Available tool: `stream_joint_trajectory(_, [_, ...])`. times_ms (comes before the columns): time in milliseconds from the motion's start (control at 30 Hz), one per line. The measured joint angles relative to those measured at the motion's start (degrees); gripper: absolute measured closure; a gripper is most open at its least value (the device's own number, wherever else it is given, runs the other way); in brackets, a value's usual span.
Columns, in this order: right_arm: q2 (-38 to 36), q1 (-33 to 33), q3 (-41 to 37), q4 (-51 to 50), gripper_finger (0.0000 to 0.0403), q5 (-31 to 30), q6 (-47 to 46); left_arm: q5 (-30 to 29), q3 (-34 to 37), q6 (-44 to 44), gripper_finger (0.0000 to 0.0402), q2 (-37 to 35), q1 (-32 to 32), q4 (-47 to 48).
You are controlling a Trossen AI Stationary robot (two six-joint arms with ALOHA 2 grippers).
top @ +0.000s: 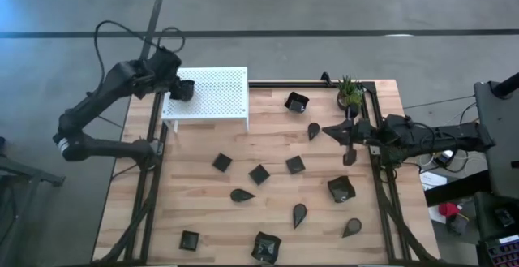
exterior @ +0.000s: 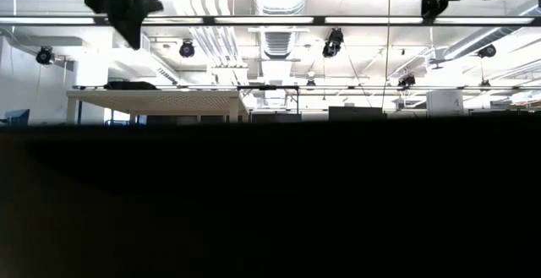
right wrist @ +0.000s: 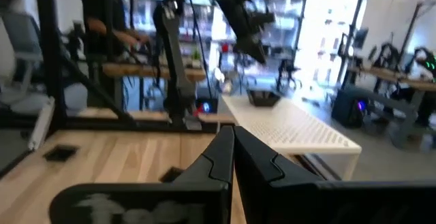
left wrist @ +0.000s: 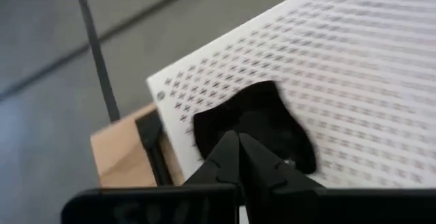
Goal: Pick & Place Mini shaped plates
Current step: Put the square plate on the shelf
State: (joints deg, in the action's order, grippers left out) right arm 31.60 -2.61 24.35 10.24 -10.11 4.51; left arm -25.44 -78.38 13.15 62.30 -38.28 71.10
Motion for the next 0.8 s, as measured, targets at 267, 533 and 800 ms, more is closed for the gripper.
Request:
stream_joint_trajectory(267, [8.68,0.04,8.18,-6.96,0.0394,-0.85,-1.16,-7.29,3.75,3.03,0.0401,-2.98,19.73,0.04])
stream_joint_trajectory(533, [14.06,0.0,12.61,-10.68,0.0394,-0.65,-3.44,-7.7,12.16,13.13,0.0401,-4.83,37.3,-0.65])
stream_joint_trajectory(800, [15.75,-0.15,13.23,-11.8,0.0394,-0.32,-4.96,-4.34,22.2,26.65,0.0401,-4.95,48.57,-7.26])
